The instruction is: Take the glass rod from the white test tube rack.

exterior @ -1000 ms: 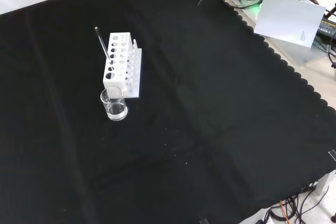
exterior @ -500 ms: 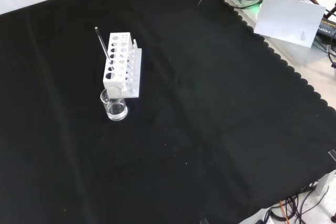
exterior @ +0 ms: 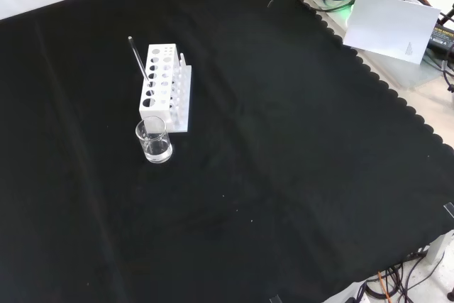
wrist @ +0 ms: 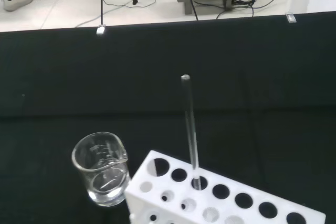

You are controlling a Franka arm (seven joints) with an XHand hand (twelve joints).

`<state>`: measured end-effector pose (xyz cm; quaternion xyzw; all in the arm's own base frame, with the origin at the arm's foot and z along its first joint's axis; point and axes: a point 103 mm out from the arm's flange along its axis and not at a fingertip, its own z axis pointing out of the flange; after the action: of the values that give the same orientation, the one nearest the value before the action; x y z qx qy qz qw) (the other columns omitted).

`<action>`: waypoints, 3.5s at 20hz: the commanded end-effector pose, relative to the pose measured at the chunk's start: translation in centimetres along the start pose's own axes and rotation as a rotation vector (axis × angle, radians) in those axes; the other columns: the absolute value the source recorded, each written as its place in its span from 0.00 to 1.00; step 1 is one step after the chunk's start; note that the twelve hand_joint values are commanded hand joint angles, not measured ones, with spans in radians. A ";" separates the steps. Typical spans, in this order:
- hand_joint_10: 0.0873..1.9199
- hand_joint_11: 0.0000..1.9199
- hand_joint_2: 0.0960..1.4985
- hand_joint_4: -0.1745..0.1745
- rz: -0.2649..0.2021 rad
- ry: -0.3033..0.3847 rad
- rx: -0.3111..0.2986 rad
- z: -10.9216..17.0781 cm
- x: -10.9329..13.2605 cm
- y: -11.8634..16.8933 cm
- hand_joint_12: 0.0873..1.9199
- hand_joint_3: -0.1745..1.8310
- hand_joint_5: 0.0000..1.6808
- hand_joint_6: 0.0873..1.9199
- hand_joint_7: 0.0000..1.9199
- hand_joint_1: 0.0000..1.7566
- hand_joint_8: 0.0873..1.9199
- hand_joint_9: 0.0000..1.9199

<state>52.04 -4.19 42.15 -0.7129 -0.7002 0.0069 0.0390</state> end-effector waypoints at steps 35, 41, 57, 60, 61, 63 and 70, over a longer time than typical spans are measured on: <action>0.46 0.34 0.79 0.00 -0.145 0.008 0.089 13.8 0.5 9.7 0.68 0.00 0.26 0.43 0.47 0.41 0.47 0.62; 0.46 0.34 0.79 0.00 -0.146 0.005 0.094 14.3 0.7 9.7 0.69 0.00 0.29 0.44 0.49 0.42 0.47 0.65; 0.50 0.33 0.79 0.00 -0.141 -0.006 0.132 17.0 0.1 10.7 0.69 0.00 0.33 0.46 0.52 0.43 0.46 0.70; 0.52 0.33 0.79 0.00 -0.140 0.000 0.133 17.2 0.0 10.7 0.69 0.00 0.34 0.46 0.53 0.43 0.46 0.71; 0.53 0.33 0.79 0.00 -0.141 0.002 0.134 17.3 -0.1 10.7 0.69 0.00 0.34 0.46 0.54 0.43 0.46 0.72; 0.55 0.33 0.79 0.00 -0.141 0.012 0.134 17.4 -0.5 10.6 0.69 0.00 0.35 0.46 0.54 0.44 0.46 0.73; 0.52 0.38 0.77 0.00 -0.170 0.015 0.071 18.0 -0.4 10.3 0.66 0.00 0.45 0.44 0.61 0.50 0.45 0.82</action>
<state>61.49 -4.11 23.86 -0.6559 -0.7491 0.0398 0.0839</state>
